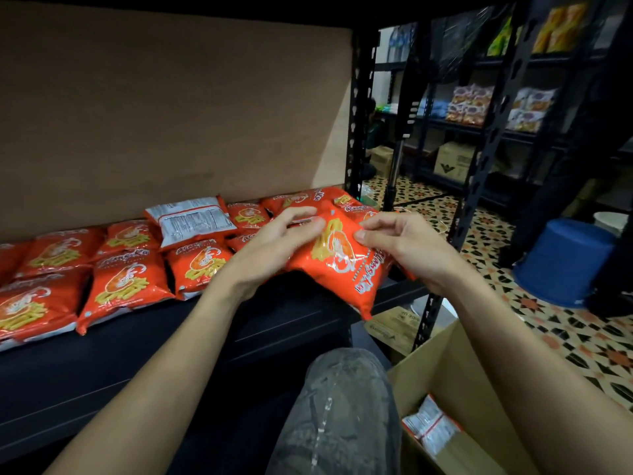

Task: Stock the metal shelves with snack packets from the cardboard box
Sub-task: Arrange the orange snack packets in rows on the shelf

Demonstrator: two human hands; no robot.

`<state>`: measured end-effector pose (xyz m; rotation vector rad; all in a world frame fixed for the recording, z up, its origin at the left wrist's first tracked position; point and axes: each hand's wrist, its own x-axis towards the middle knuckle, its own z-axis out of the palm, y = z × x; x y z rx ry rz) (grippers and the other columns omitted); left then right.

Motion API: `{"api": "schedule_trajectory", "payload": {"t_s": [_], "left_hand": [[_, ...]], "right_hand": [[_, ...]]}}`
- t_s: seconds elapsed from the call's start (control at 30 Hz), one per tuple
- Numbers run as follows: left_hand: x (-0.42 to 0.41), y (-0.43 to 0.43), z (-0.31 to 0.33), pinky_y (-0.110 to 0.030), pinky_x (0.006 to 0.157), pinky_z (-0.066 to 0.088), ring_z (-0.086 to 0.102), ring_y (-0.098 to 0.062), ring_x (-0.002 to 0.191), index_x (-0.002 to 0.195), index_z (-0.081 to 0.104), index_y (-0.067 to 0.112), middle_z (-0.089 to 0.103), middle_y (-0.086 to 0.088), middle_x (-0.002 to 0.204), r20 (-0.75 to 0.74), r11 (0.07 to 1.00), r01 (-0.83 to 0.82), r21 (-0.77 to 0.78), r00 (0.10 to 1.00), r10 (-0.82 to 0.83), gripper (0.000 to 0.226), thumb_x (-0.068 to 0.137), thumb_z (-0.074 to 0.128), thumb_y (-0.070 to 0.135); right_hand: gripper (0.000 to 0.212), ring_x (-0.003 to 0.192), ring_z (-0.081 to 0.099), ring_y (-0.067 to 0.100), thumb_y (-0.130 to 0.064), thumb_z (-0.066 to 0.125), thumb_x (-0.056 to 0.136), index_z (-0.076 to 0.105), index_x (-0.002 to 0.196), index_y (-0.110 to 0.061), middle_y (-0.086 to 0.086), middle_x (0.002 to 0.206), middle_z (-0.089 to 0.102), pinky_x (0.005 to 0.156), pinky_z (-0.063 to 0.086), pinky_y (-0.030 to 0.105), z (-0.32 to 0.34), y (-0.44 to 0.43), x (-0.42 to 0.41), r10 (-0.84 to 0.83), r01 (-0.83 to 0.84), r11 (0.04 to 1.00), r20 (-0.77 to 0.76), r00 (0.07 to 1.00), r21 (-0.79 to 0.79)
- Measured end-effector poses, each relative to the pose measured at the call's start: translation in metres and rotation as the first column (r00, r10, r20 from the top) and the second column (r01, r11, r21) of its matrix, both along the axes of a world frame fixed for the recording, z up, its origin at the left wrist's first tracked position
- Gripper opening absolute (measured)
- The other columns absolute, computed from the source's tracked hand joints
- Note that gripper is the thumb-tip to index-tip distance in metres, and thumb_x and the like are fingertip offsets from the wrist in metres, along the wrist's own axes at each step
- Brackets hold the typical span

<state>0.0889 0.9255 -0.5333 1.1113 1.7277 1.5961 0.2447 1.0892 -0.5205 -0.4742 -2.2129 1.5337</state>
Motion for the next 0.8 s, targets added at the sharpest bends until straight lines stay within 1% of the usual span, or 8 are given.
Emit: {"api": "schedule_trajectory", "payload": {"t_s": [0.07, 0.2, 0.33, 0.43, 0.53, 0.6, 0.7, 0.8], "left_hand": [[0.005, 0.005, -0.004, -0.033, 0.082, 0.058, 0.069, -0.015, 0.102, 0.131, 0.051, 0.031, 0.064, -0.001, 0.123, -0.008, 1.000, -0.028, -0.011, 1.000, 0.028, 0.069, 0.072, 0.080, 0.052], [0.012, 0.012, -0.017, -0.039, 0.086, 0.057, 0.072, -0.020, 0.096, 0.136, 0.040, 0.022, 0.072, -0.004, 0.110, 0.180, 0.996, -0.065, 0.068, 0.982, 0.052, 0.093, 0.060, 0.091, 0.042], [0.021, 0.018, -0.020, -0.034, 0.084, 0.057, 0.072, -0.017, 0.097, 0.122, 0.056, 0.019, 0.074, -0.001, 0.108, 0.025, 0.999, -0.050, 0.021, 0.998, 0.050, 0.059, 0.071, 0.086, 0.027], [0.010, 0.019, -0.013, -0.027, 0.079, 0.057, 0.071, -0.018, 0.101, 0.117, 0.064, 0.015, 0.075, -0.002, 0.108, 0.043, 0.994, -0.081, 0.080, 0.996, 0.078, 0.041, 0.079, 0.080, 0.015], [-0.003, 0.016, 0.001, -0.027, 0.078, 0.057, 0.071, -0.018, 0.098, 0.119, 0.066, 0.011, 0.074, -0.005, 0.109, 0.032, 0.995, -0.064, 0.078, 0.998, 0.062, 0.039, 0.082, 0.076, 0.015], [-0.012, 0.016, 0.008, -0.032, 0.077, 0.057, 0.070, -0.020, 0.094, 0.120, 0.066, 0.011, 0.074, -0.008, 0.109, 0.044, 0.996, -0.061, 0.068, 0.997, 0.058, 0.036, 0.085, 0.073, 0.015], [-0.020, 0.023, 0.013, -0.027, 0.065, 0.050, 0.064, -0.020, 0.082, 0.115, 0.066, 0.015, 0.072, -0.010, 0.102, 0.054, 0.999, -0.045, 0.008, 0.998, 0.044, 0.026, 0.089, 0.068, 0.013], [-0.019, 0.038, 0.012, -0.023, 0.057, 0.052, 0.061, -0.010, 0.070, 0.115, 0.061, 0.019, 0.068, -0.003, 0.088, -0.044, 0.994, -0.068, -0.090, 0.997, 0.065, 0.028, 0.089, 0.069, 0.013]], "right_hand": [[0.015, 0.082, 0.074, 0.019, -0.021, 0.071, 0.091, 0.068, 0.101, -0.010, 0.008, 0.092, 0.076, 0.066, 0.055, 0.028, -0.002, -0.002, 0.001, -0.090, 0.085, 0.994, -0.074, 0.993, -0.065], [0.011, 0.061, 0.067, 0.012, -0.021, 0.069, 0.093, 0.065, 0.088, -0.011, 0.002, 0.077, 0.072, 0.055, 0.051, 0.024, -0.013, -0.007, 0.003, -0.268, 0.209, 0.935, -0.183, 0.946, -0.287], [0.013, 0.079, 0.074, 0.028, -0.021, 0.066, 0.095, 0.060, 0.094, -0.010, 0.013, 0.093, 0.075, 0.074, 0.060, 0.035, -0.022, -0.015, 0.003, -0.299, 0.194, 0.876, -0.180, 0.937, -0.442], [0.021, 0.078, 0.075, 0.029, -0.025, 0.068, 0.093, 0.060, 0.097, -0.006, 0.016, 0.094, 0.076, 0.072, 0.060, 0.036, -0.025, -0.015, 0.012, -0.249, 0.190, 0.879, -0.082, 0.965, -0.437], [0.023, 0.055, 0.068, 0.018, -0.029, 0.073, 0.089, 0.063, 0.088, -0.009, 0.011, 0.084, 0.075, 0.054, 0.051, 0.026, -0.023, -0.008, 0.026, -0.356, 0.331, 0.898, -0.038, 0.934, -0.291], [0.024, 0.051, 0.057, 0.012, -0.030, 0.076, 0.086, 0.063, 0.080, -0.011, 0.008, 0.075, 0.068, 0.055, 0.045, 0.028, -0.023, 0.000, 0.032, -0.488, 0.477, 0.871, -0.101, 0.867, -0.120], [0.019, 0.070, 0.058, 0.006, -0.031, 0.077, 0.085, 0.067, 0.091, -0.016, -0.005, 0.084, 0.066, 0.071, 0.050, 0.031, -0.023, 0.003, 0.034, -0.570, 0.609, 0.783, -0.241, 0.785, 0.131], [0.029, 0.099, 0.056, 0.006, -0.032, 0.073, 0.086, 0.063, 0.113, -0.025, -0.009, 0.113, 0.059, 0.086, 0.045, 0.029, -0.024, -0.006, 0.031, -0.450, 0.526, 0.764, -0.275, 0.850, 0.373]]}}
